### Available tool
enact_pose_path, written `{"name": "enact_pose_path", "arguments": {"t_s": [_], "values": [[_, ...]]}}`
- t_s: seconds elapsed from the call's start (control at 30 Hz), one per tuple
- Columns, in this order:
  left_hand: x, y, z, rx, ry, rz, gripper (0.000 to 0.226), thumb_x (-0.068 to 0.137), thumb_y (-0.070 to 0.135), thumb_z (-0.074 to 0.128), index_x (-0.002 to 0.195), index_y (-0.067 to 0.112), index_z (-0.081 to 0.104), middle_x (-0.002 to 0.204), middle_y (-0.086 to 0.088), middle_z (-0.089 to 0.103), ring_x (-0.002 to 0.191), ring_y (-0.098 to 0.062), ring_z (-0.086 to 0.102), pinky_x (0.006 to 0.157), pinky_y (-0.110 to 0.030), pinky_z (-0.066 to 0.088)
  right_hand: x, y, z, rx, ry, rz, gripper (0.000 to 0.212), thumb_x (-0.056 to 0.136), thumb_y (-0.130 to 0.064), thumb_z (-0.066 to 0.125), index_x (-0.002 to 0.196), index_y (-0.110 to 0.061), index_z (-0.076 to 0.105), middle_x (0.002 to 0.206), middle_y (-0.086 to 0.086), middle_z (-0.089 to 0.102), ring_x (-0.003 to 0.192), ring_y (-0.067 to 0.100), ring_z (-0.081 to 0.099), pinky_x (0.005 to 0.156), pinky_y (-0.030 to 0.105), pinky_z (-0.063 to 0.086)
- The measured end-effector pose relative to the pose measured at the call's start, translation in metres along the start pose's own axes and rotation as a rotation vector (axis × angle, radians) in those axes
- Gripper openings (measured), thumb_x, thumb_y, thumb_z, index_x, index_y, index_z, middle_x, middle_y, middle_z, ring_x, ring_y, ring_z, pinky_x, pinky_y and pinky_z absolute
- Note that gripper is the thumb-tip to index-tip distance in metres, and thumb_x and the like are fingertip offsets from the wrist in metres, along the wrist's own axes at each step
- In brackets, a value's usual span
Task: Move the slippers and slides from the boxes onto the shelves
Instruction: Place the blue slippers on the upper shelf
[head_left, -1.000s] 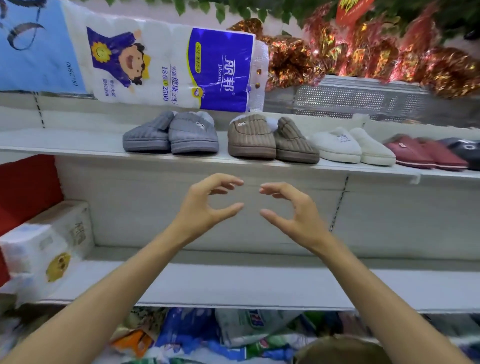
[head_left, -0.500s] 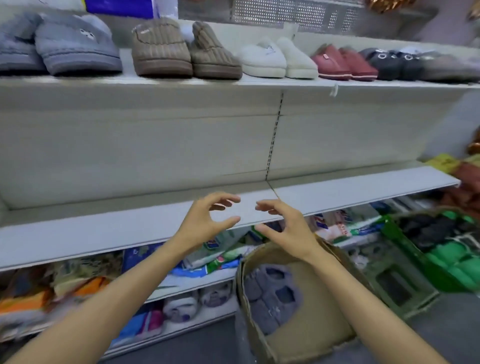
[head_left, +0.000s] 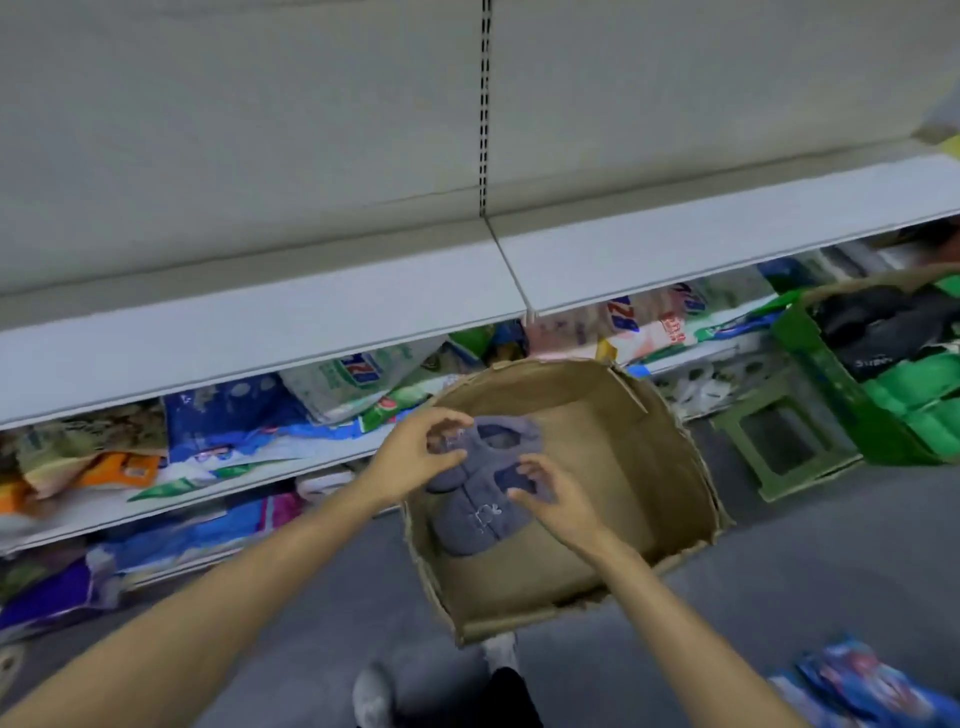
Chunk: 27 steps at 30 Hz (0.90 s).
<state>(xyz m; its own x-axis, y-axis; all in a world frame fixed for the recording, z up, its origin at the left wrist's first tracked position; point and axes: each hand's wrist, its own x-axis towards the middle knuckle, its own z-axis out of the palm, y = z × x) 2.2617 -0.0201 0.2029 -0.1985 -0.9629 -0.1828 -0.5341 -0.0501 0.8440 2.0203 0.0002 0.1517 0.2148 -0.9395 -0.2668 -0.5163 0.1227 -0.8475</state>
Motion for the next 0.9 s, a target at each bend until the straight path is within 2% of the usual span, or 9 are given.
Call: {"name": "enact_pose_path", "arguments": {"t_s": [0.1, 0.2, 0.27, 0.37, 0.43, 0.5, 0.67, 0.77, 0.9], "values": [[0.024, -0.041, 0.042, -0.001, -0.045, -0.123, 0.045, 0.079, -0.001, 0.078, 0.105, 0.033, 0.064, 0.108, 0.003, 0.065, 0.089, 0.014, 0.058, 0.082, -0.014, 0.045, 0.012, 0.059, 0.007, 0.044, -0.047, 0.149, 0.040, 0.084, -0.005, 0.077, 0.120, -0.002, 0.059, 0.099, -0.005, 0.060, 0.084, -0.010, 0.059, 0.085, 0.022, 0.045], [0.045, -0.076, 0.076, -0.022, -0.032, -0.236, 0.040, 0.072, 0.017, 0.074, 0.107, 0.029, 0.060, 0.114, -0.001, 0.063, 0.099, 0.003, 0.059, 0.095, -0.036, 0.050, 0.030, 0.104, 0.017, 0.054, -0.068, 0.276, 0.027, 0.084, -0.005, 0.076, 0.107, -0.008, 0.061, 0.090, -0.005, 0.061, 0.079, -0.001, 0.061, 0.074, 0.007, 0.044], [0.063, -0.092, 0.091, 0.037, -0.029, -0.290, 0.045, 0.075, 0.020, 0.073, 0.118, 0.014, 0.060, 0.123, -0.010, 0.061, 0.114, -0.022, 0.060, 0.106, -0.046, 0.046, 0.044, 0.132, 0.029, 0.077, -0.111, 0.358, 0.026, 0.085, -0.006, 0.075, 0.102, -0.014, 0.058, 0.093, 0.001, 0.064, 0.087, 0.015, 0.061, 0.082, 0.019, 0.049], [0.096, -0.127, 0.106, 0.103, -0.029, -0.383, 0.042, 0.080, 0.014, 0.074, 0.116, -0.003, 0.064, 0.120, -0.025, 0.065, 0.117, -0.035, 0.061, 0.106, -0.044, 0.045, 0.063, 0.181, 0.057, 0.079, -0.178, 0.482, 0.014, 0.084, -0.011, 0.075, 0.096, -0.005, 0.068, 0.095, 0.017, 0.070, 0.088, 0.028, 0.063, 0.087, 0.039, 0.050], [0.119, -0.171, 0.116, 0.174, -0.004, -0.447, 0.049, 0.078, 0.032, 0.072, 0.120, 0.008, 0.064, 0.124, -0.019, 0.067, 0.118, -0.032, 0.062, 0.104, -0.046, 0.048, 0.073, 0.200, 0.077, 0.143, -0.166, 0.578, 0.005, 0.085, -0.008, 0.073, 0.080, -0.007, 0.071, 0.081, 0.015, 0.071, 0.073, 0.022, 0.062, 0.075, 0.031, 0.050], [0.136, -0.220, 0.125, 0.226, 0.039, -0.473, 0.064, 0.073, 0.054, 0.062, 0.126, 0.018, 0.061, 0.129, -0.012, 0.066, 0.120, -0.029, 0.062, 0.101, -0.044, 0.050, 0.081, 0.206, 0.095, 0.258, -0.182, 0.657, 0.025, 0.089, -0.007, 0.069, 0.067, -0.019, 0.064, 0.065, -0.002, 0.061, 0.059, 0.007, 0.049, 0.058, 0.018, 0.041], [0.141, -0.216, 0.132, 0.286, 0.106, -0.569, 0.071, 0.085, 0.031, 0.074, 0.145, 0.007, 0.045, 0.141, -0.028, 0.049, 0.133, -0.041, 0.046, 0.113, -0.045, 0.036, 0.101, 0.200, 0.128, 0.599, -0.092, 0.825, 0.007, 0.086, -0.007, 0.074, 0.081, -0.010, 0.069, 0.057, -0.010, 0.061, 0.047, -0.001, 0.051, 0.043, 0.010, 0.038], [0.141, -0.211, 0.138, 0.312, 0.118, -0.668, 0.072, 0.088, 0.037, 0.072, 0.148, 0.013, 0.042, 0.145, -0.028, 0.042, 0.138, -0.042, 0.038, 0.116, -0.040, 0.029, 0.107, 0.197, 0.131, 0.750, -0.039, 0.899, 0.029, 0.075, -0.015, 0.080, 0.100, -0.001, 0.074, 0.079, 0.006, 0.071, 0.061, 0.009, 0.061, 0.048, 0.016, 0.045], [0.133, -0.203, 0.144, 0.118, -0.027, -0.777, 0.076, 0.081, 0.065, 0.067, 0.140, 0.019, 0.053, 0.146, -0.016, 0.051, 0.134, -0.035, 0.048, 0.111, -0.041, 0.040, 0.104, 0.204, 0.100, 0.805, 0.109, 0.992, 0.013, 0.077, -0.001, 0.072, 0.090, 0.002, 0.075, 0.092, 0.016, 0.073, 0.078, 0.025, 0.065, 0.063, 0.027, 0.050]]}}
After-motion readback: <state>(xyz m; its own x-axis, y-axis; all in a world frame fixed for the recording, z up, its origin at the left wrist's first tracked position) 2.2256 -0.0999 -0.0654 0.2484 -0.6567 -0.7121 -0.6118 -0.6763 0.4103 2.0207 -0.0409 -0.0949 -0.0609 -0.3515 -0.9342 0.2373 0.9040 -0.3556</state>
